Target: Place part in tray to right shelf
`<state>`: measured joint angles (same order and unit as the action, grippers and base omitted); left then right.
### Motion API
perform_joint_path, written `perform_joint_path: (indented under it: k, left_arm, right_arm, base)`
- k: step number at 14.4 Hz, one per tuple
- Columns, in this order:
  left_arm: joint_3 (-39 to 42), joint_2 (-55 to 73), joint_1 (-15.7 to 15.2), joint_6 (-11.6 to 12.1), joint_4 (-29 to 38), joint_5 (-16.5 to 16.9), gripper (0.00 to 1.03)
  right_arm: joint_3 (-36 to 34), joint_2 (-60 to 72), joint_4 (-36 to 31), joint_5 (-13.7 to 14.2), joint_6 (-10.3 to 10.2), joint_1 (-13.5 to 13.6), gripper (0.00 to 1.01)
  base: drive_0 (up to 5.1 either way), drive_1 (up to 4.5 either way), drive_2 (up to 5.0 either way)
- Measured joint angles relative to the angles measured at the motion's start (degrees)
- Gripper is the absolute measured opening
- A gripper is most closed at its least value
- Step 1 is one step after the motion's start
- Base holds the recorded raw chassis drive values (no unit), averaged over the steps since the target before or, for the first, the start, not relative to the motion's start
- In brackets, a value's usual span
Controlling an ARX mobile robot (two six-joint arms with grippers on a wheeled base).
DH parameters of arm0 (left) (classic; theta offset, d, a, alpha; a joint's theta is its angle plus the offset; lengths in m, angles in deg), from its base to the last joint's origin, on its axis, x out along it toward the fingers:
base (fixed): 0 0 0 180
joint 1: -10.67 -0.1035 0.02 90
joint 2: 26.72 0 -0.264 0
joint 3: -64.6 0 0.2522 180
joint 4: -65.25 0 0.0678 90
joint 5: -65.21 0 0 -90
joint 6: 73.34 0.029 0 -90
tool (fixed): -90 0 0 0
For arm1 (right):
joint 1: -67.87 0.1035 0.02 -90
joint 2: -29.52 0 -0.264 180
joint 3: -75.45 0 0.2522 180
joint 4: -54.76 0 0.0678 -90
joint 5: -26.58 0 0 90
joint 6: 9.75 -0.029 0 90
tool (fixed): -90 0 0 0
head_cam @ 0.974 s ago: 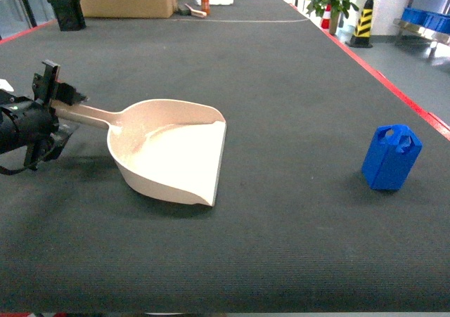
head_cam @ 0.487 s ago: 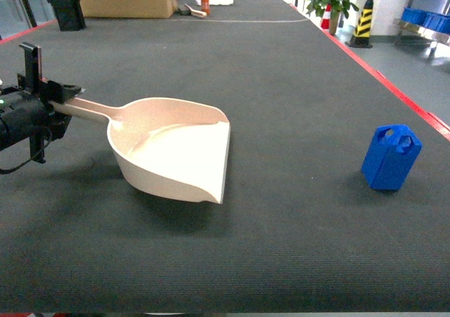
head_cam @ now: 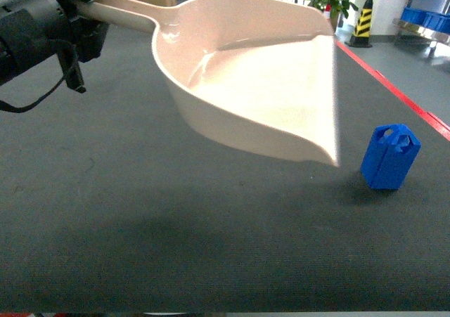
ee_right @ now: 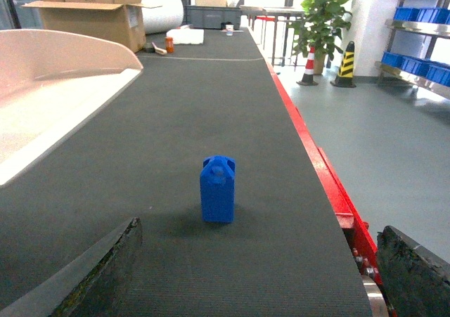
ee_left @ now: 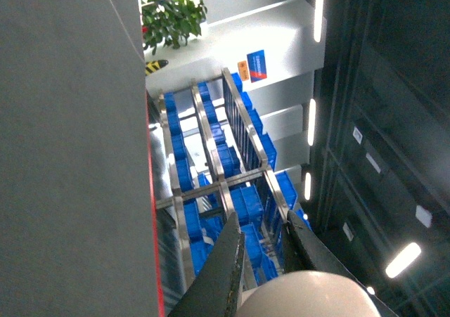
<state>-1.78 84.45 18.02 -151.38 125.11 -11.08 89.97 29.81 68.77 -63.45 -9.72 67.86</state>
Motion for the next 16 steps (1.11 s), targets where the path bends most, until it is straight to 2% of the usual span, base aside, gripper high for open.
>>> perform_joint_path:
  k: [3, 5, 7, 10, 11, 12, 13, 14, 15, 16]
  left_arm:
    - [1.2, -0.9, 6.9, -1.7, -0.2, -2.3, 0.13]
    - [0.1, 1.7, 10.5, -2.8, 0.0, -2.8, 0.13]
    - [-0.9, 5.5, 11.3, -4.6, -0.3, -3.8, 0.13]
    - [-2.0, 7.0, 9.2, -7.4, -0.2, -6.4, 0.13]
    - [-2.0, 7.0, 9.2, -7.6, -0.3, -6.5, 0.13]
    - [-2.0, 7.0, 9.3, -7.7, -0.3, -6.4, 0.13]
    - [-2.0, 7.0, 9.4, -7.7, -0.2, -6.4, 0.13]
    - [-2.0, 7.0, 9.4, -7.8, -0.2, -6.3, 0.13]
    - [-2.0, 7.0, 9.4, -7.9, -0.4, -6.3, 0.13]
    - [-2.0, 7.0, 9.4, -7.9, -0.3, -6.3, 0.13]
  right_arm:
    - [0.0, 0.0, 0.0, 0.0, 0.0, 0.0, 0.98]
    - [0.0, 0.0, 0.0, 0.0, 0.0, 0.0, 0.98]
    - [0.0, 0.0, 0.0, 0.0, 0.0, 0.0, 0.98]
    - [0.0, 0.0, 0.0, 0.0, 0.0, 0.0, 0.98]
    - [0.0, 0.1, 0.6, 0.2, 0.0, 0.1, 0.98]
    - [3.9, 10.5, 7.6, 10.2, -0.5, 1.2, 0.98]
    - [4.2, 16.9, 3.8, 9.5, -0.4, -2.9, 0.98]
    - [4.2, 22.9, -0.8, 7.3, 0.3, -7.4, 0.98]
    - [4.8, 31.0, -7.6, 3.5, 1.3, -11.8, 0.98]
    - [5.9, 38.8, -13.1, 0.3, 2.9, -14.4, 0.98]
  base:
    - [0.0, 0.00, 0.0]
    - [0.0, 0.00, 0.0]
    - [0.0, 0.00, 0.0]
    - [0.0, 0.00, 0.0]
    - [0.0, 0.00, 0.0]
    - [0.0, 0.00, 0.0]
    - [0.0, 0.00, 0.0]
    - [0.0, 0.00, 0.0]
    - [0.0, 0.00, 0.0]
    - [0.0, 0.00, 0.0]
